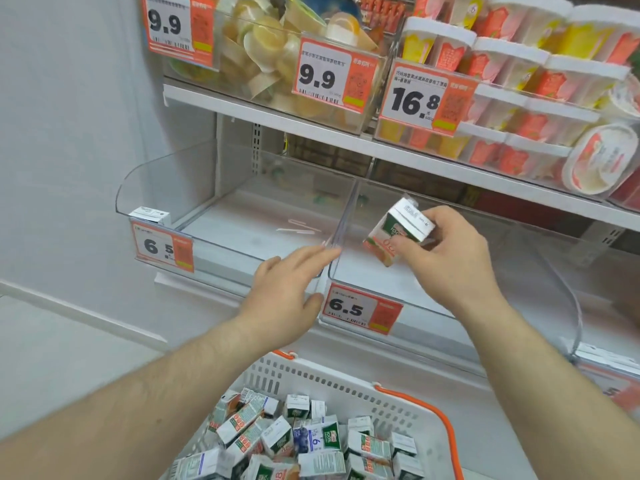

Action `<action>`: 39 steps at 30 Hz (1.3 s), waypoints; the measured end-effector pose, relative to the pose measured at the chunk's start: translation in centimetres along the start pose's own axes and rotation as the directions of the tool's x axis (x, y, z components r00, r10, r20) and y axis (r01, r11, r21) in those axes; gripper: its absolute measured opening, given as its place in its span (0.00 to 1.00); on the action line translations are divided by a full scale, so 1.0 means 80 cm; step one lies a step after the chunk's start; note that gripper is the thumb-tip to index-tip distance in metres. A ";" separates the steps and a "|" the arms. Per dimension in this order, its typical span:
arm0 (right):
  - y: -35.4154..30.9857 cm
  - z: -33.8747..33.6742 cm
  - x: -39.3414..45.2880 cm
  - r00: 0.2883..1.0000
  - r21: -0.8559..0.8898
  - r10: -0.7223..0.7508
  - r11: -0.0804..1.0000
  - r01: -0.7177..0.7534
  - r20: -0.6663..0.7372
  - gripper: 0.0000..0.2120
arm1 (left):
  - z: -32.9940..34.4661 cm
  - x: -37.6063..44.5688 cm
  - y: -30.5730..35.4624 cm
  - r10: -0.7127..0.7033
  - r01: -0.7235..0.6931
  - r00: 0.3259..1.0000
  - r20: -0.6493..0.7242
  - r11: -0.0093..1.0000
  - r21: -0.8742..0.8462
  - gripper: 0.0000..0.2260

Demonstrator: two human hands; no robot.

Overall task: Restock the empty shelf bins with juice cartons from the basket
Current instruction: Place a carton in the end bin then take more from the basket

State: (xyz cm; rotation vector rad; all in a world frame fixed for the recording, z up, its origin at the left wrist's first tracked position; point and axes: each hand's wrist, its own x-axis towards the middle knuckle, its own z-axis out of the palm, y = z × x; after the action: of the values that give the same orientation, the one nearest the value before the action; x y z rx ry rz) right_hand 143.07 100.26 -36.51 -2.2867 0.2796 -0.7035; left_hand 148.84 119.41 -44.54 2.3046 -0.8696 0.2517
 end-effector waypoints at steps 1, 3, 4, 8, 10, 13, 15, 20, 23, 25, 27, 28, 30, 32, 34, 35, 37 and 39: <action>0.014 0.006 0.017 0.994 -0.043 0.091 0.995 -0.089 0.065 0.08 | 0.004 -0.001 0.001 -0.023 0.020 0.999 0.046 0.998 0.067 0.29; 0.043 0.023 0.046 0.937 -0.110 0.249 0.967 -0.228 0.243 0.09 | 0.010 -0.004 0.000 -0.050 0.037 0.995 0.081 0.987 0.160 0.29; 0.054 0.033 0.054 0.890 -0.137 0.304 0.952 -0.273 0.340 0.09 | 0.012 -0.005 0.000 -0.056 0.038 0.995 0.088 0.979 0.199 0.29; 0.073 0.068 0.065 0.744 -0.201 0.359 0.933 -0.298 0.564 0.12 | 0.016 -0.007 -0.003 -0.056 0.020 0.992 0.115 0.956 0.292 0.29; 0.074 0.077 0.068 0.721 -0.179 0.337 0.940 -0.289 0.605 0.12 | 0.018 -0.008 -0.002 -0.049 0.013 0.992 0.115 0.955 0.298 0.29; 0.077 0.083 0.072 0.647 -0.141 0.320 0.939 -0.314 0.692 0.11 | 0.019 -0.008 -0.004 -0.051 0.020 0.994 0.102 0.959 0.283 0.29; 0.079 0.083 0.072 0.566 -0.075 0.316 0.910 -0.407 0.761 0.10 | 0.020 -0.007 -0.004 -0.055 0.030 0.995 0.089 0.965 0.262 0.29; 0.089 0.083 0.077 0.460 0.015 0.312 0.814 -0.580 0.831 0.06 | 0.020 -0.007 -0.002 -0.069 0.050 0.994 0.080 0.975 0.217 0.29; 0.090 0.082 0.078 0.452 0.017 0.285 0.832 -0.555 0.845 0.06 | 0.021 -0.007 0.000 -0.074 0.055 0.993 0.088 0.978 0.199 0.29; 0.091 0.081 0.079 0.441 0.013 0.278 0.835 -0.550 0.853 0.06 | 0.022 -0.006 0.001 -0.080 0.062 0.993 0.090 0.980 0.188 0.29; 0.091 0.080 0.079 0.427 0.002 0.277 0.837 -0.548 0.860 0.06 | 0.021 -0.005 0.002 -0.084 0.066 0.992 0.093 0.980 0.186 0.28; 0.091 0.079 0.079 0.421 -0.011 0.281 0.842 -0.539 0.862 0.07 | 0.020 -0.005 0.003 -0.087 0.069 0.992 0.094 0.980 0.187 0.28; 0.088 0.077 0.079 0.411 -0.067 0.294 0.873 -0.484 0.863 0.09 | 0.020 -0.004 0.003 -0.094 0.074 0.991 0.100 0.980 0.187 0.28; 0.083 0.074 0.080 0.403 -0.147 0.304 0.915 -0.377 0.863 0.10 | 0.019 -0.005 0.003 -0.098 0.075 0.989 0.113 0.979 0.189 0.27; 0.075 0.071 0.080 0.404 -0.212 0.319 0.934 -0.286 0.857 0.10 | 0.018 -0.004 0.003 -0.096 0.070 0.987 0.131 0.980 0.186 0.27; 0.071 0.071 0.080 0.413 -0.236 0.328 0.937 -0.258 0.850 0.10 | 0.016 -0.004 0.003 -0.092 0.065 0.986 0.141 0.981 0.184 0.28; 0.060 0.070 0.078 0.453 -0.283 0.344 0.938 -0.198 0.823 0.09 | 0.017 -0.005 0.000 -0.084 0.052 0.984 0.158 0.979 0.198 0.28; 0.051 0.068 0.073 0.548 -0.341 0.346 0.933 -0.115 0.762 0.09 | 0.017 -0.009 -0.001 -0.047 0.012 0.987 0.156 0.975 0.221 0.29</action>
State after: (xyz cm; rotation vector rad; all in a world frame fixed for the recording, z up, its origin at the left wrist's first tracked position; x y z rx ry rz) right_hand 150.96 98.22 -40.18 -2.4785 0.2201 0.6110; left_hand 148.27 118.99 -45.96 2.5699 -0.9255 0.1568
